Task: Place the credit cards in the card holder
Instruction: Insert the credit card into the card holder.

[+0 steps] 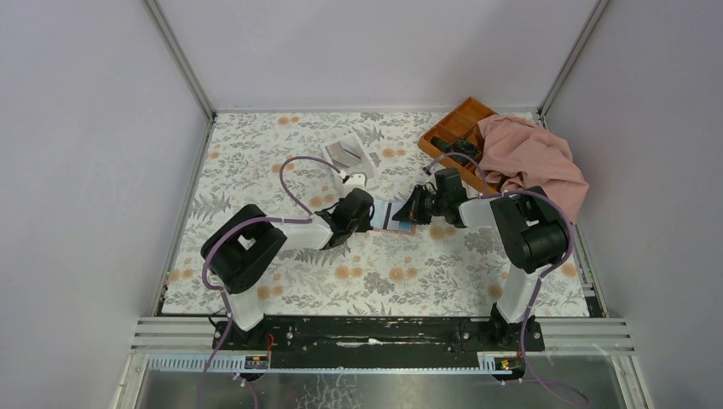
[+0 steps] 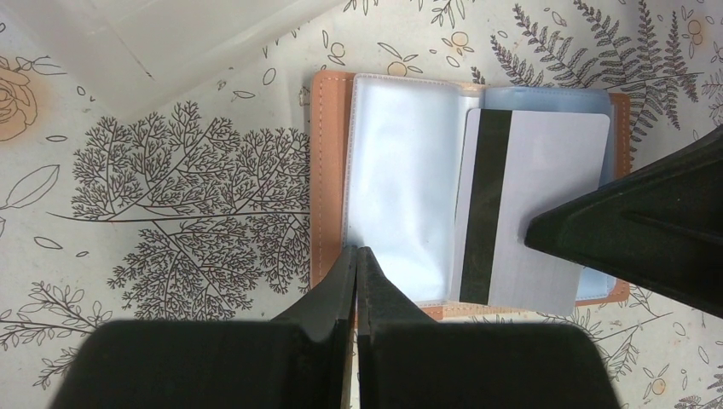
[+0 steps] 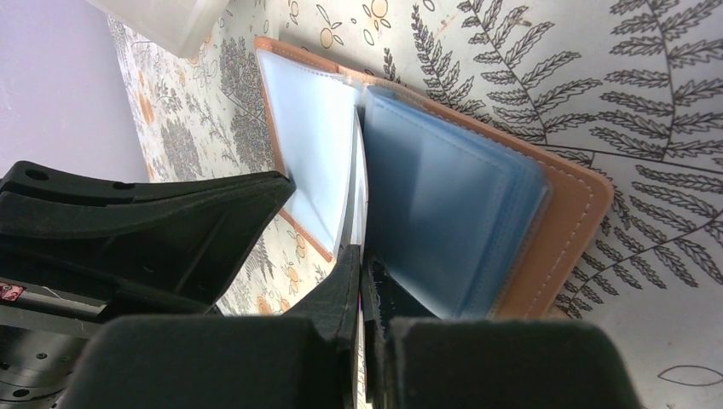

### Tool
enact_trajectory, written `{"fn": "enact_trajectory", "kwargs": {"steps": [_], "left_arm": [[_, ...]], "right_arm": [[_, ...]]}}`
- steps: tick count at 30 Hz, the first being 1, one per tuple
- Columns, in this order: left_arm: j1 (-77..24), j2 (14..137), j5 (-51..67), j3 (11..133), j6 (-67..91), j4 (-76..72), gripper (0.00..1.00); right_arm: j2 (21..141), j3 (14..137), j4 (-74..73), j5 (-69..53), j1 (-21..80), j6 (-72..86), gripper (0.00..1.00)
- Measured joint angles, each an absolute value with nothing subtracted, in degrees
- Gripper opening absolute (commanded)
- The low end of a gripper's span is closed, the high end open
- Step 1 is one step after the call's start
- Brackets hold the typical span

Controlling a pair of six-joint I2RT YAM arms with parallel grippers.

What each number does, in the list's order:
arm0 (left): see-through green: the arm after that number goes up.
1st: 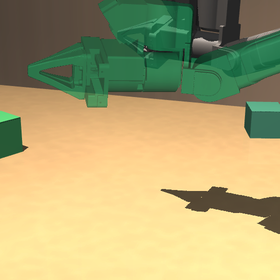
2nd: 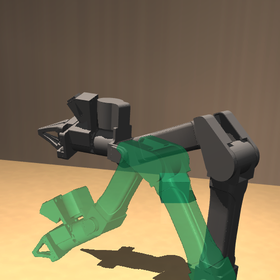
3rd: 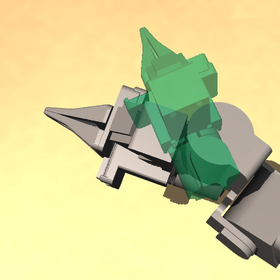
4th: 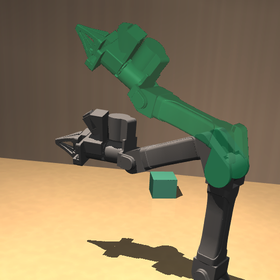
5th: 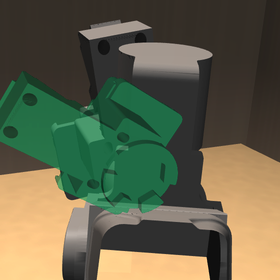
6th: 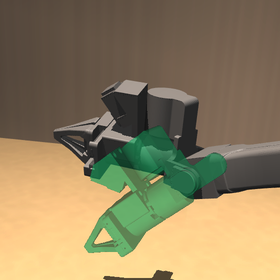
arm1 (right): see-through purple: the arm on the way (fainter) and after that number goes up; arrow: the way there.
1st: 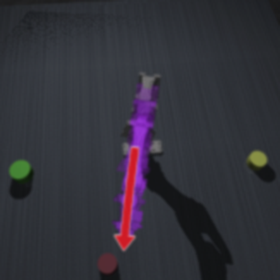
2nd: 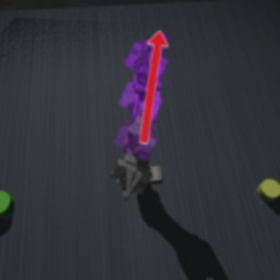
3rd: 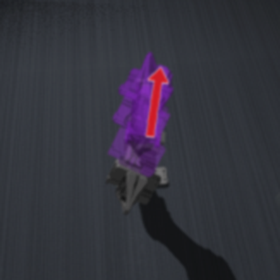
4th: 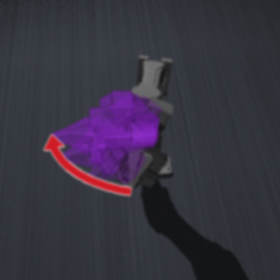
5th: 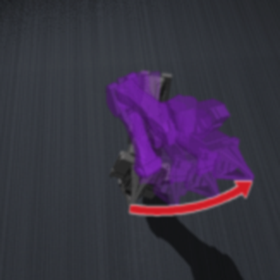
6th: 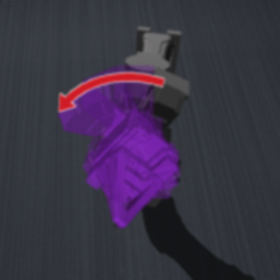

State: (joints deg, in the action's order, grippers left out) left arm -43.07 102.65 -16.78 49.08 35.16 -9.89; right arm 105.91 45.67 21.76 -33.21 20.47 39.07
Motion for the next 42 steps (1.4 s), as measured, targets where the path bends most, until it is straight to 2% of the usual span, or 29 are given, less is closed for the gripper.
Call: {"fn": "enact_trajectory", "kwargs": {"steps": [42], "left_arm": [[-43.2, 101.9, -17.1, 47.4, 35.2, -11.3, 0.00]], "right_arm": [[108.8, 48.5, 21.8, -34.2, 21.4, 41.3, 0.00]]}}
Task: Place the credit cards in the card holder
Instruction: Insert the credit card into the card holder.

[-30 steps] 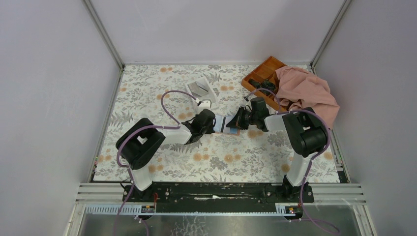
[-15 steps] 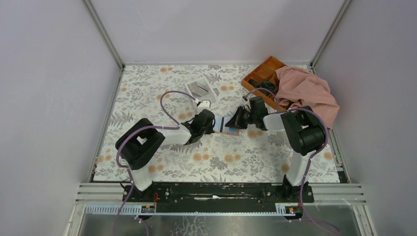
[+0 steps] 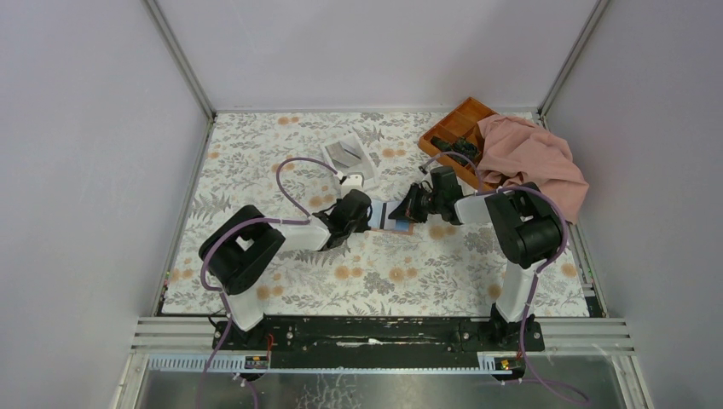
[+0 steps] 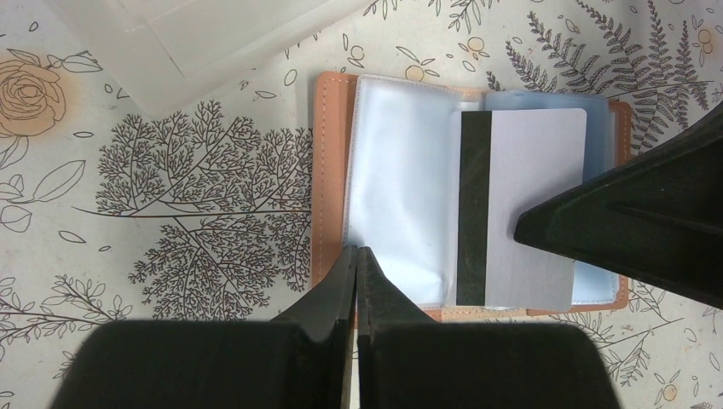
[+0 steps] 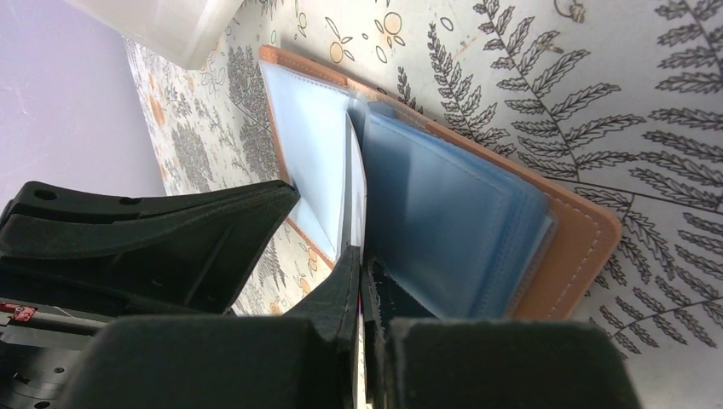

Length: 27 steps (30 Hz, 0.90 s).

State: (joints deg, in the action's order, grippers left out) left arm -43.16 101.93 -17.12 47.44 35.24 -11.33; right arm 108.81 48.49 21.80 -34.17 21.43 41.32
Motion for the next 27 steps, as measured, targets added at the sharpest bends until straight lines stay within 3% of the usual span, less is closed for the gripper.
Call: {"fn": "enact_trajectory", "kwargs": {"steps": [27], "left_arm": [[-43.4, 102.1, -18.0, 47.4, 35.2, -11.3, 0.00]], "right_arm": [[111.9, 48.6, 28.9, -35.6, 22.4, 47.5, 0.00]]}}
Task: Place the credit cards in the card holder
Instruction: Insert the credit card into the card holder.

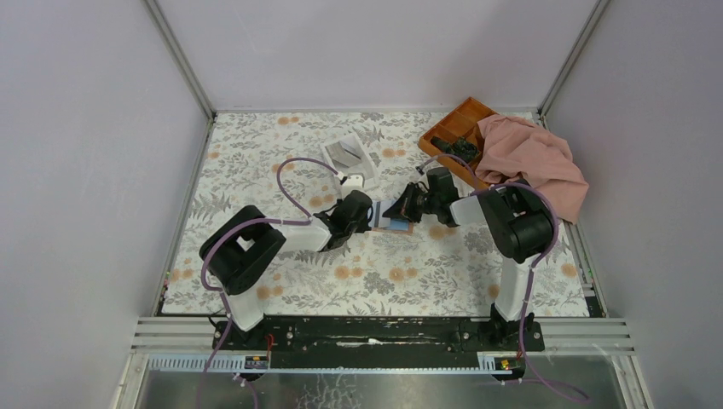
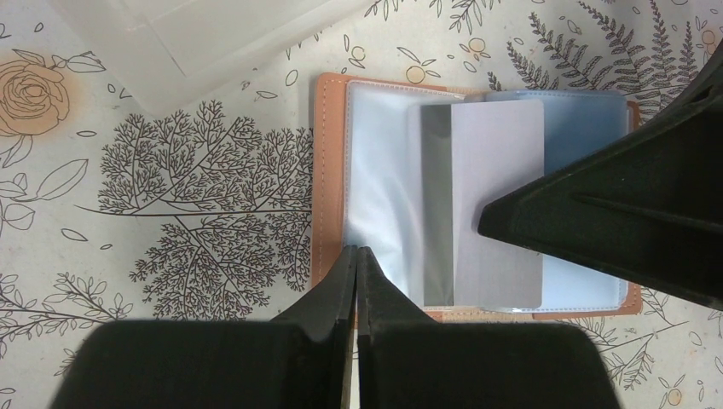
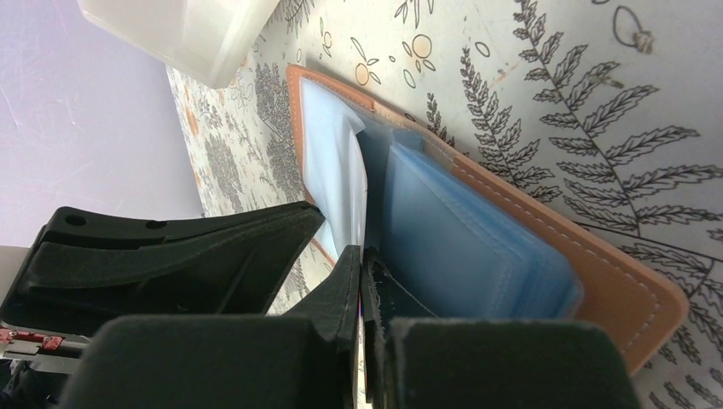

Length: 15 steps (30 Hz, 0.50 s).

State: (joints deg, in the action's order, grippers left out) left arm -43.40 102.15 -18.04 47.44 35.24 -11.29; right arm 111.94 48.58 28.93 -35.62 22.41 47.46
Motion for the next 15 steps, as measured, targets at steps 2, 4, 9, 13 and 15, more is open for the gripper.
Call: {"fn": "enact_trajectory", "kwargs": {"steps": [2, 4, 9, 13, 15], "left_arm": [[-43.4, 102.1, -18.0, 47.4, 35.2, -11.3, 0.00], [-43.4, 102.1, -18.0, 47.4, 35.3, -11.3, 0.01], [-43.5, 101.8, -18.0, 47.4, 35.6, -10.9, 0.09], [-43.5, 100.8, -18.2, 47.4, 36.1, -8.9, 0.14], [-43.5, 99.9, -18.3, 47.0, 36.5, -7.2, 0.17]], "right_arm": [[112.3, 48.6, 29.2, -35.6, 22.5, 47.6, 0.00], [112.4, 48.6, 29.3, -35.6, 22.5, 47.6, 0.00], [112.4, 48.8, 28.9, -35.1, 22.7, 47.2, 0.00], [112.4, 49.1, 28.1, -34.7, 22.9, 46.9, 0.00], [112.4, 49.5, 27.4, -34.5, 23.0, 46.6, 0.00]]}}
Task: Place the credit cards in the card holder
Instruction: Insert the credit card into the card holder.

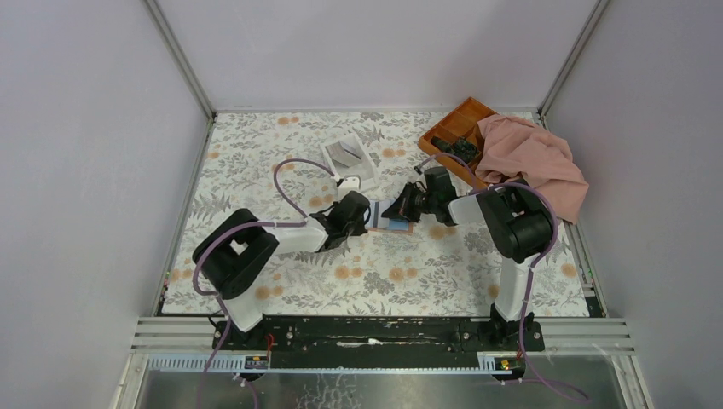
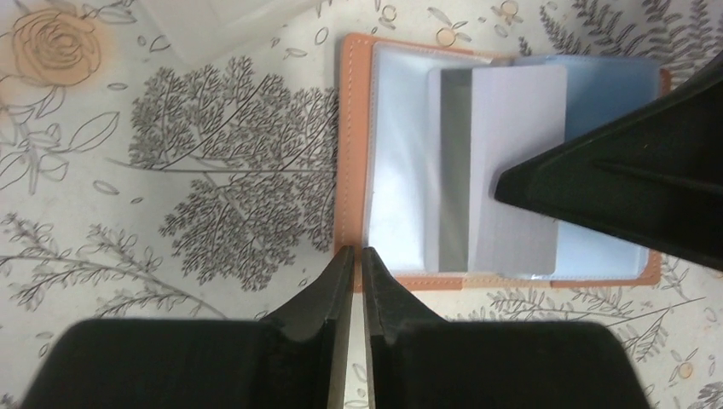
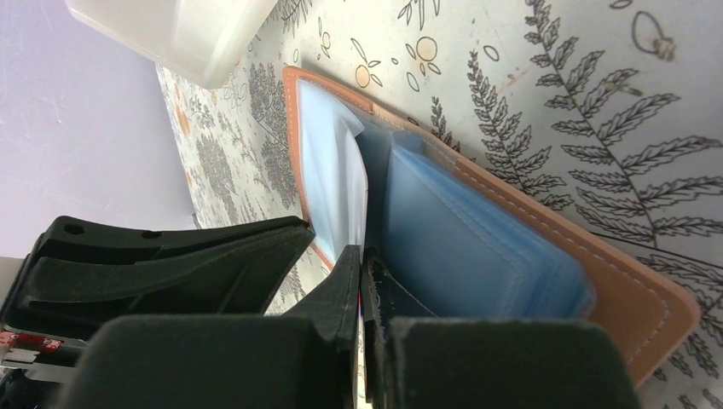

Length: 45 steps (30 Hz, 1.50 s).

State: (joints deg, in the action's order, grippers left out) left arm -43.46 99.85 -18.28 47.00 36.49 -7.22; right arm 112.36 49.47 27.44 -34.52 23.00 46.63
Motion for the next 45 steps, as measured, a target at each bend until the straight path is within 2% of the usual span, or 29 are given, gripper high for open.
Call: {"fn": "enact_trajectory", "kwargs": {"steps": [7, 13, 19, 24, 32, 45], "left_arm": [[-43.5, 97.8, -18.9, 46.4, 36.8, -2.7, 0.19], [-43.5, 98.2, -19.6, 47.2, 36.7, -1.6, 0.19], [-43.9, 98.9, -20.0, 48.3, 36.2, -0.4, 0.11], [-43.9, 99.1, -20.0, 48.3, 36.1, -0.5, 0.10], [-43.9, 99.4, -19.9, 48.1, 36.2, -1.9, 0.07], [-43.9, 99.0, -18.8, 47.0, 36.4, -3.6, 0.04]], "right_arm": [[112.3, 50.3, 25.9, -34.0, 23.5, 46.1, 0.00], [112.1, 51.1, 23.9, -33.4, 23.7, 45.1, 0.07], [111.7, 52.4, 20.5, -31.9, 24.3, 43.7, 0.23], [110.8, 53.8, 17.1, -29.8, 25.1, 42.2, 0.36], [109.2, 55.8, 11.6, -27.0, 26.0, 40.0, 0.48], [109.0, 61.5, 1.4, -20.2, 28.6, 37.5, 0.50]]}}
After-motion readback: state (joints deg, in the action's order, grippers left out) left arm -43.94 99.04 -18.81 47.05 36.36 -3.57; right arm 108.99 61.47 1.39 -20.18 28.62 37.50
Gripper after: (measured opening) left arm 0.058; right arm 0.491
